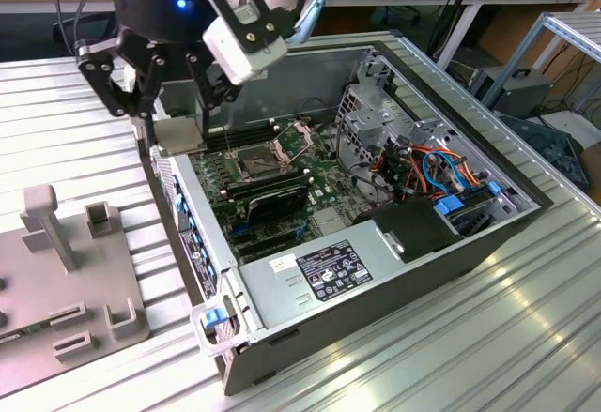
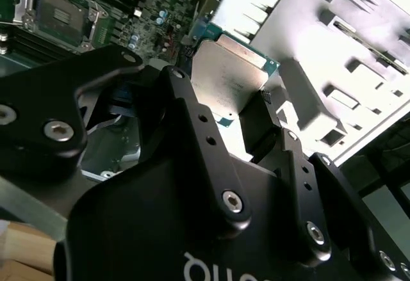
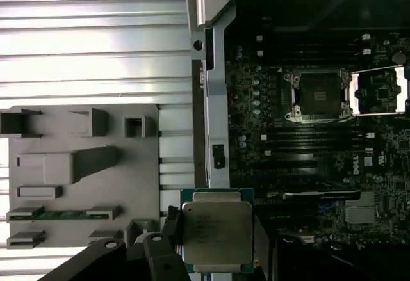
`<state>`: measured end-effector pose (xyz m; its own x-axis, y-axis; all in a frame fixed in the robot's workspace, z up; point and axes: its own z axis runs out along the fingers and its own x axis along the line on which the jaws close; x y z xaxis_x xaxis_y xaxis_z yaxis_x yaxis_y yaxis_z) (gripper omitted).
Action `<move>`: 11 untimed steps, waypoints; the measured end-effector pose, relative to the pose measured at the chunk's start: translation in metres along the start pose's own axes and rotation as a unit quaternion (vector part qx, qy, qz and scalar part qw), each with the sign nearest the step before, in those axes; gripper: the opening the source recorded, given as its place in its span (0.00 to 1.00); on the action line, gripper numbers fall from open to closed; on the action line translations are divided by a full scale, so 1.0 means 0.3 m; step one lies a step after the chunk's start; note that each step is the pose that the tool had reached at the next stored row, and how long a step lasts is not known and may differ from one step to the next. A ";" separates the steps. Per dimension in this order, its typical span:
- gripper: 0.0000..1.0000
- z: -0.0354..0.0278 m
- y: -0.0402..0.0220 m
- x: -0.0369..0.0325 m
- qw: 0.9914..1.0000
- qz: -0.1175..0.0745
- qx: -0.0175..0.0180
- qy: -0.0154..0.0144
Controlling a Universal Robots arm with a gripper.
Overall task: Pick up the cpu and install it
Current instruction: 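Pick up the cpu and move it towards the insertion slot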
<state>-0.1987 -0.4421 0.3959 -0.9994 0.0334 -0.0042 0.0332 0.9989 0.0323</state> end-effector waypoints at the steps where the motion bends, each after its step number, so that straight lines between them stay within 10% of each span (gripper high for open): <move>1: 0.55 0.000 0.000 -0.012 1.000 0.000 0.000 0.000; 11: 0.55 0.001 0.005 -0.144 1.000 0.000 0.000 0.000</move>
<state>-0.1554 -0.4420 0.3958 -0.9994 0.0334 -0.0042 0.0332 0.9989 0.0324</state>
